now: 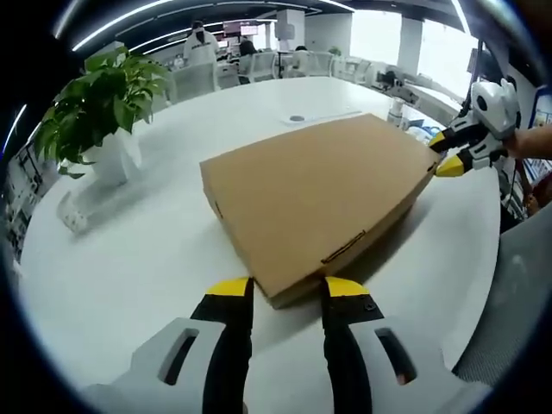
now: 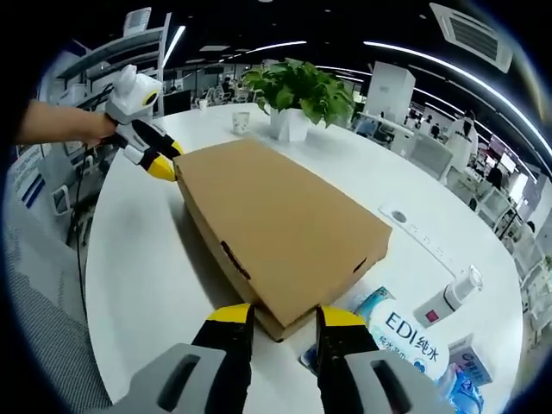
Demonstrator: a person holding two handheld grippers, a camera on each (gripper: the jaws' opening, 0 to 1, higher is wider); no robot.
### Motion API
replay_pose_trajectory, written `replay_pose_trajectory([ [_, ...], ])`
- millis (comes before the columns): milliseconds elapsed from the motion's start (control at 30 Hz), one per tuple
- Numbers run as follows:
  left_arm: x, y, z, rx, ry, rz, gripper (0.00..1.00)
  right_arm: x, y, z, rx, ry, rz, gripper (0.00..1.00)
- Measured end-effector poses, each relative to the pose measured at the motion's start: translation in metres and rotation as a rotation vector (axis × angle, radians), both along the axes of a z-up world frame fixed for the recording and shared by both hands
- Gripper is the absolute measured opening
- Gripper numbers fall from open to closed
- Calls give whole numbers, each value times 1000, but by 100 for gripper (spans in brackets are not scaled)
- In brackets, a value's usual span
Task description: Operate the shoe box by opening the lid, removing the specified soft item, and placing it in the target area until the item is outside and the box remains undamaged.
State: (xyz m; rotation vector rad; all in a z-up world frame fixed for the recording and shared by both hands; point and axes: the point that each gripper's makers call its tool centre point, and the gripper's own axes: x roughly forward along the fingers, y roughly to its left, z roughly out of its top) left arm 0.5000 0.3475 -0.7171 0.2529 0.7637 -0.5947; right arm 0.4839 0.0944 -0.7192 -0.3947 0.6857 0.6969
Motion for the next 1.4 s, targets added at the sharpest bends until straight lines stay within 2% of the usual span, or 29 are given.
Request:
replay_pose_trajectory([
  [200, 6, -2, 1, -2, 1, 9, 30, 10, -2, 0, -8, -2, -4, 25],
  [967, 10, 1, -1, 13, -5, 16, 30, 6, -1, 0, 19, 4, -35, 26],
  [1067, 8, -1, 0, 8, -12, 19, 33, 7, 0, 4, 47, 3, -54, 27],
  [1167, 5, -3, 0, 11, -21, 14, 38, 5, -1, 9, 46, -20, -55, 31],
  [1400, -2, -2, 15, 4, -71, 45, 46, -2, -9, 28, 99, -60, -101, 40],
])
